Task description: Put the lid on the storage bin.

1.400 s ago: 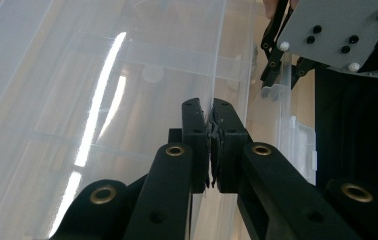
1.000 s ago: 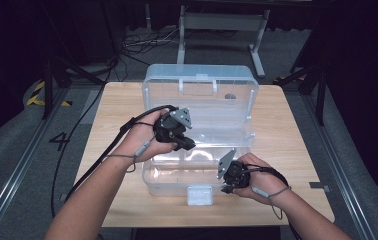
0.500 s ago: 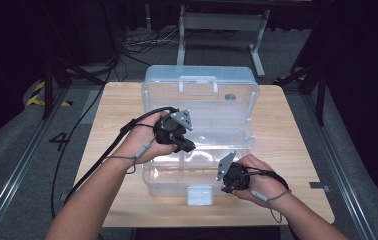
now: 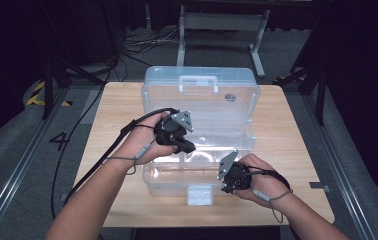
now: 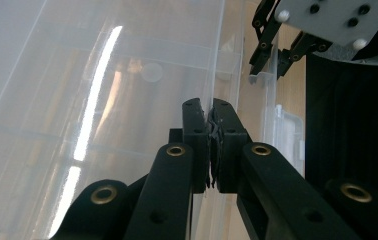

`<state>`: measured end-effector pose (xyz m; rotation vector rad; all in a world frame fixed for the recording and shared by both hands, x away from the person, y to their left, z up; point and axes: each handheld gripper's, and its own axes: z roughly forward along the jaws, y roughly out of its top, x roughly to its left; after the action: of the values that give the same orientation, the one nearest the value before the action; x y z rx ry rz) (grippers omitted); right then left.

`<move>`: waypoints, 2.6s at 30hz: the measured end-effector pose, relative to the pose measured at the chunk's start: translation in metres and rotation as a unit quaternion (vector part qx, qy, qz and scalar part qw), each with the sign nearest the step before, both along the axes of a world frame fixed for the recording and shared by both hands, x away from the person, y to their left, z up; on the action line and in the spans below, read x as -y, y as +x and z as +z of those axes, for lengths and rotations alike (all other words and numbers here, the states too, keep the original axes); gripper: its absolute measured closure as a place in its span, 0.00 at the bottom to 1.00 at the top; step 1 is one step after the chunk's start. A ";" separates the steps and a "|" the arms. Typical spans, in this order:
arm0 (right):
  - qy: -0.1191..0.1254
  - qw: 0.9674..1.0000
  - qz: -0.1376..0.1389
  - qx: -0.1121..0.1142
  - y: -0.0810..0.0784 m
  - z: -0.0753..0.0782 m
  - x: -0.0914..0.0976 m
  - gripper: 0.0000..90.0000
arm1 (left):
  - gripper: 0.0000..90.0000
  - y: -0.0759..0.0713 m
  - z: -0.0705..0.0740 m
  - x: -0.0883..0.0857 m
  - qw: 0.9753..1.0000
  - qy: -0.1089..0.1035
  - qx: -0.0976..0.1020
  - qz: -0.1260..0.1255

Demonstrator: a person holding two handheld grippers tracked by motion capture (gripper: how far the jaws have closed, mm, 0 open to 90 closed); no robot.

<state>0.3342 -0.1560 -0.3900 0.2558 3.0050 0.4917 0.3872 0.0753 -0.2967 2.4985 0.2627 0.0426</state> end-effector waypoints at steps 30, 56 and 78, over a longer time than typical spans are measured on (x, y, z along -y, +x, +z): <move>0.083 0.996 0.002 0.018 -0.011 0.059 0.025 0.95 | 0.96 -0.006 -0.004 -0.001 1.000 -0.007 -0.001 0.007; 0.233 0.971 -0.053 0.031 -0.002 0.087 0.056 1.00 | 0.96 -0.012 -0.009 -0.003 1.000 -0.015 0.000 0.016; 0.362 0.918 -0.142 0.077 0.016 0.092 0.091 1.00 | 0.96 -0.016 -0.012 -0.004 1.000 -0.014 0.002 0.015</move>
<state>0.3502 -0.2475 -0.2976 0.6461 2.4392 1.4823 0.3708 0.0793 -0.3086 2.4665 0.2969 0.0558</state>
